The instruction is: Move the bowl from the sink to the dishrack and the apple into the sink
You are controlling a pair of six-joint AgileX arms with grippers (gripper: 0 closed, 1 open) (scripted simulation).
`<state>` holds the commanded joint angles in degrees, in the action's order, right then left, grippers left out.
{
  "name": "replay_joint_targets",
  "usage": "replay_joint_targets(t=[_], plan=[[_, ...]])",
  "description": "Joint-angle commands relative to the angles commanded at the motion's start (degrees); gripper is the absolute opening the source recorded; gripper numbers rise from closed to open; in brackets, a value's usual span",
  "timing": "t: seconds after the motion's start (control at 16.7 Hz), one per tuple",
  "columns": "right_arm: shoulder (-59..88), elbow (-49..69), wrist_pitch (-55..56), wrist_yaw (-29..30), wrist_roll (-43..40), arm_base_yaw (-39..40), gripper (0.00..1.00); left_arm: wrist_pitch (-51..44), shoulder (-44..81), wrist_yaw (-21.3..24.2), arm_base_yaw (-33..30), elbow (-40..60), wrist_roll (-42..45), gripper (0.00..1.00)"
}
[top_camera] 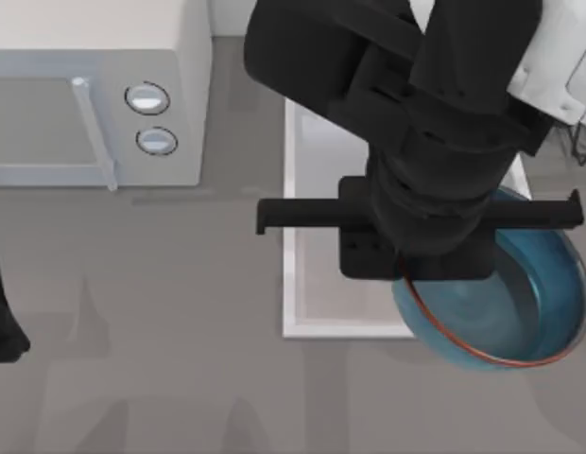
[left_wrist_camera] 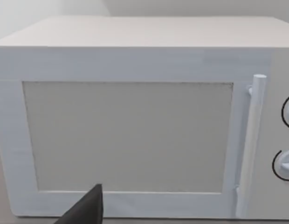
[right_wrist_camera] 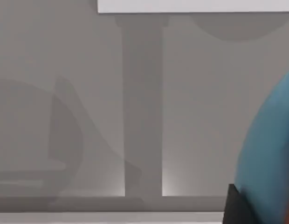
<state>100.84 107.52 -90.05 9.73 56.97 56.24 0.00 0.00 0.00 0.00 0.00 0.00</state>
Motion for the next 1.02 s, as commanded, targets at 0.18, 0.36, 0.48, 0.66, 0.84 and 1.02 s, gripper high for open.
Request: replay_joint_targets(t=[0.18,0.36,0.48,0.66,0.84,1.02], plan=[[-2.6,-1.7,3.7,-2.2,-2.8,-3.1,0.00,0.0,0.0,0.0,0.0,0.0,0.0,1.00],[-7.2,-5.5,12.8,-6.9,-8.8,-10.8,0.00,0.0,0.0,0.0,0.0,0.0,0.0,1.00],[-10.5,-8.9,21.5,-10.9,-14.2,-18.2,0.00,0.0,0.0,0.0,0.0,0.0,0.0,1.00],[-15.1,-14.9,37.2,-17.2,-23.6,-31.5,0.00,0.0,0.0,0.0,0.0,0.0,0.0,1.00],[-19.0,-21.2,54.0,-22.9,-33.6,-46.4,0.00,0.0,0.0,0.0,0.0,0.0,0.0,1.00],[-22.1,-26.5,69.7,-27.4,-43.1,-60.8,0.00,0.0,0.0,0.0,0.0,0.0,0.0,1.00]])
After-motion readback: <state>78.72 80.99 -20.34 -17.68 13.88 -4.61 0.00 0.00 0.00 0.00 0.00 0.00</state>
